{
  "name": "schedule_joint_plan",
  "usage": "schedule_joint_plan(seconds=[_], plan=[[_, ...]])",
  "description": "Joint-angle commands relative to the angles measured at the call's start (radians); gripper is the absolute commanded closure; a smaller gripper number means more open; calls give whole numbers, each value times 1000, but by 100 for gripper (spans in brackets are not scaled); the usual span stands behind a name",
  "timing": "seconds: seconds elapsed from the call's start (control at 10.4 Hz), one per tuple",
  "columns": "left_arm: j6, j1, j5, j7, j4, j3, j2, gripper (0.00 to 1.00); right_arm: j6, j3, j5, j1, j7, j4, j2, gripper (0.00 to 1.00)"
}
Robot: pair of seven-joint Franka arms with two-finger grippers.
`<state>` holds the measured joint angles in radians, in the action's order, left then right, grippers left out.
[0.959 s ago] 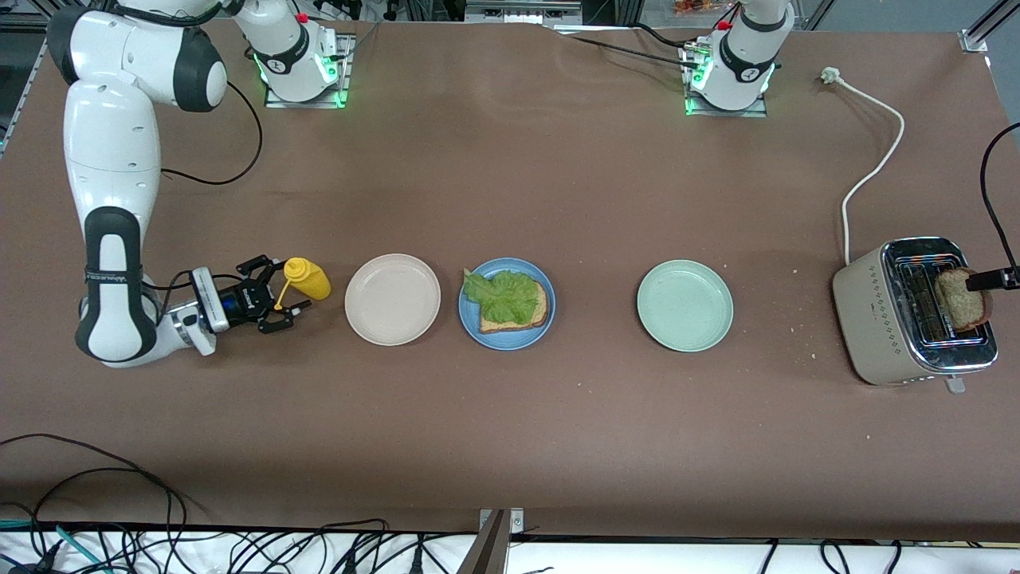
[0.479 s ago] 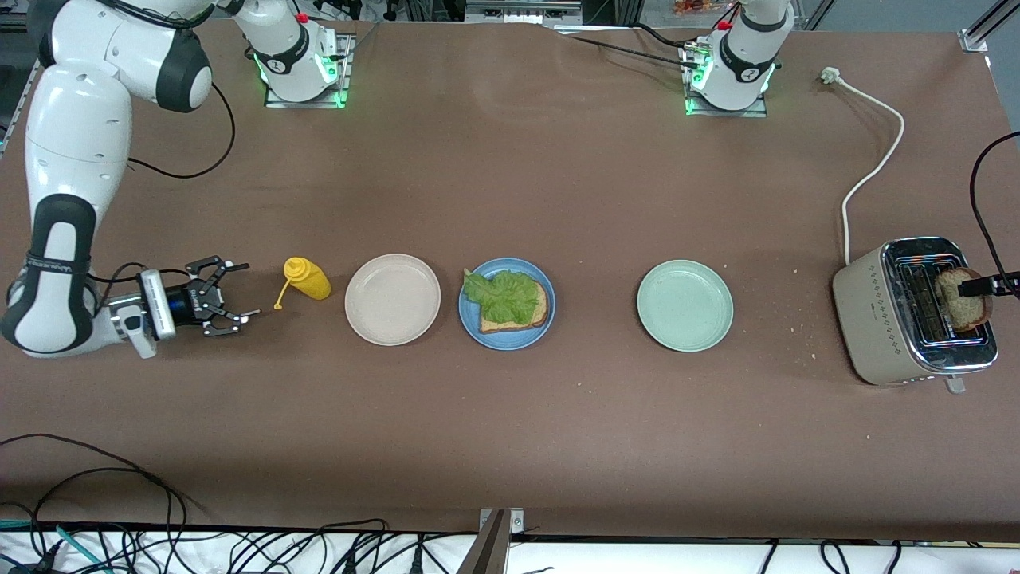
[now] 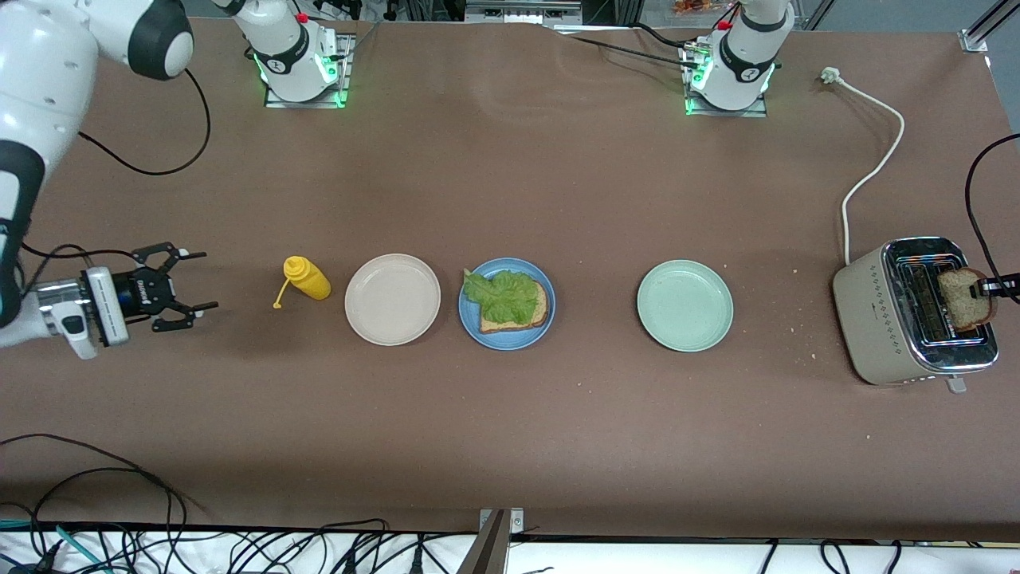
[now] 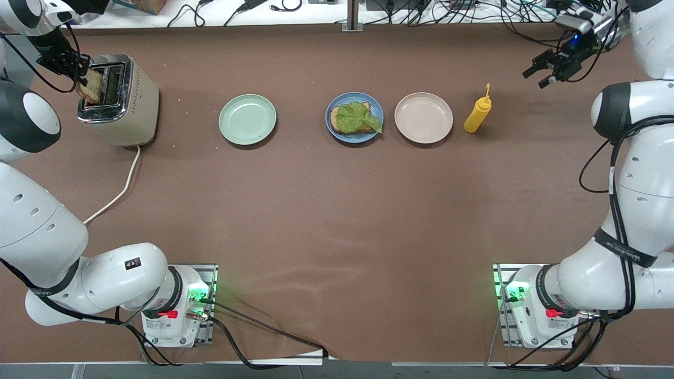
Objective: Make sandwich in blue plate with both arms
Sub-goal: 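Open the right gripper and withdraw it from the bottle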
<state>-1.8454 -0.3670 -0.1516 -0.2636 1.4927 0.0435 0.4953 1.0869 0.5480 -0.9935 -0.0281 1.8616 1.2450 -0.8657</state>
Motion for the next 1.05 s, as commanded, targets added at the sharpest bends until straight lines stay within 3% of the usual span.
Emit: schedule_joint_plan(seconds=[0.0, 0.29, 0.48, 0.67, 0.86, 0.96], plan=[[6, -1, 0, -29, -26, 1, 9, 100, 10, 6, 119, -75, -313, -60, 126, 0], [17, 7, -2, -49, -52, -7, 0, 100, -1, 3, 205, -79, -488, -150, 174, 0], [96, 20, 0, -63, -118, -10, -7, 100, 4, 4, 280, -124, -621, -185, 223, 0], [173, 29, 1, -65, -153, -13, -38, 100, 33, -14, 428, -151, -729, -182, 304, 0], [236, 49, 1, -68, -179, -13, -67, 100, 112, -119, 537, -139, -983, -80, 414, 0], [268, 60, 0, -68, -195, -13, -82, 100, 169, -205, 647, -136, -1075, -12, 492, 0]])
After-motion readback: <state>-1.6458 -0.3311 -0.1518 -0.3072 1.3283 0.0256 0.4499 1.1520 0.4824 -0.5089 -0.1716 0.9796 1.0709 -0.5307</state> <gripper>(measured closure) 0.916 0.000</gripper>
